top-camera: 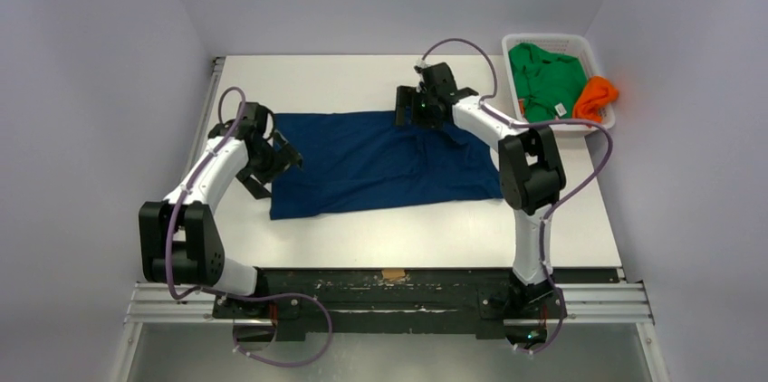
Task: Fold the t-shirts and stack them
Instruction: Fold the flattened tshirt in 1/3 of the way
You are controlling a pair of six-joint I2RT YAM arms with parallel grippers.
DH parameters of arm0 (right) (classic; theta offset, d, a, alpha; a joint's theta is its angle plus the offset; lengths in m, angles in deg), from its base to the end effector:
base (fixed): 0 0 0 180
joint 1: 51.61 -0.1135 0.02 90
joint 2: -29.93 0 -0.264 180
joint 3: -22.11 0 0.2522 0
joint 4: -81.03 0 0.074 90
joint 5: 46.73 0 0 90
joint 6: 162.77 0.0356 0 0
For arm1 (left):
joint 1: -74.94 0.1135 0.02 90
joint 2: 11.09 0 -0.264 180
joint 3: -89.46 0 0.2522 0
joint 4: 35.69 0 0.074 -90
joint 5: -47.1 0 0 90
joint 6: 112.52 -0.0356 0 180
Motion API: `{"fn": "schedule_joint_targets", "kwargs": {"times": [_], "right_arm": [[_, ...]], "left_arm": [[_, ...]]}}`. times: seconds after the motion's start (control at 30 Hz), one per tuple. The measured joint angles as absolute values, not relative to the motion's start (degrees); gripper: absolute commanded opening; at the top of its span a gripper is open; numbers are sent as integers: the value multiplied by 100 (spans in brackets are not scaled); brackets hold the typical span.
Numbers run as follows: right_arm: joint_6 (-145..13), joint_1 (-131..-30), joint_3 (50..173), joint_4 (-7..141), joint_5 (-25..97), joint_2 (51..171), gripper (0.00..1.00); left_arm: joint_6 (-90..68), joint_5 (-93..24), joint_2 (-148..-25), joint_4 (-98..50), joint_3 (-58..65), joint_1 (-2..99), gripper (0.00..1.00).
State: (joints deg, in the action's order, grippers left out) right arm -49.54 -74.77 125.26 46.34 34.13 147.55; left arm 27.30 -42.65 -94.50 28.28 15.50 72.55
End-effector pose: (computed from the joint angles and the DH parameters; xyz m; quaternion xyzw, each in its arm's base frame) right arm 0.4188 0.1853 0.2018 -0.0272 0.9342 0.2056 0.2903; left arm 0.2695 -0.0114 0.2293 -0.3977 0.9061 -0.0654 0.1285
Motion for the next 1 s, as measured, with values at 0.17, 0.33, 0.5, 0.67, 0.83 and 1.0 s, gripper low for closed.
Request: {"fn": "schedule_joint_targets", "kwargs": {"times": [0.17, 0.33, 0.5, 0.67, 0.83, 1.0], "right_arm": [[-4976, -7567, 12812, 4789, 3561, 14753, 84], [-4987, -7560, 11177, 4708, 3963, 13514, 86], [-4906, -7556, 9700, 4498, 4149, 12017, 91], [-4834, -7503, 8852, 4677, 4481, 11385, 96], [-4806, -7256, 8712, 5261, 4639, 11864, 96], [-4677, -7162, 8419, 5602, 4634, 12052, 96]], "left_arm": [[2715, -4219, -9378, 2820, 1550, 7244, 100], [2717, -4136, -9400, 2651, 1541, 7019, 100], [2713, -3968, -9888, 2391, 1259, 6490, 100], [2630, -3583, -10445, 1952, 1154, 6322, 100], [2573, -3605, -10845, 1832, 1152, 6324, 100], [2588, -3658, -10998, 1764, 1200, 6324, 100]]}}
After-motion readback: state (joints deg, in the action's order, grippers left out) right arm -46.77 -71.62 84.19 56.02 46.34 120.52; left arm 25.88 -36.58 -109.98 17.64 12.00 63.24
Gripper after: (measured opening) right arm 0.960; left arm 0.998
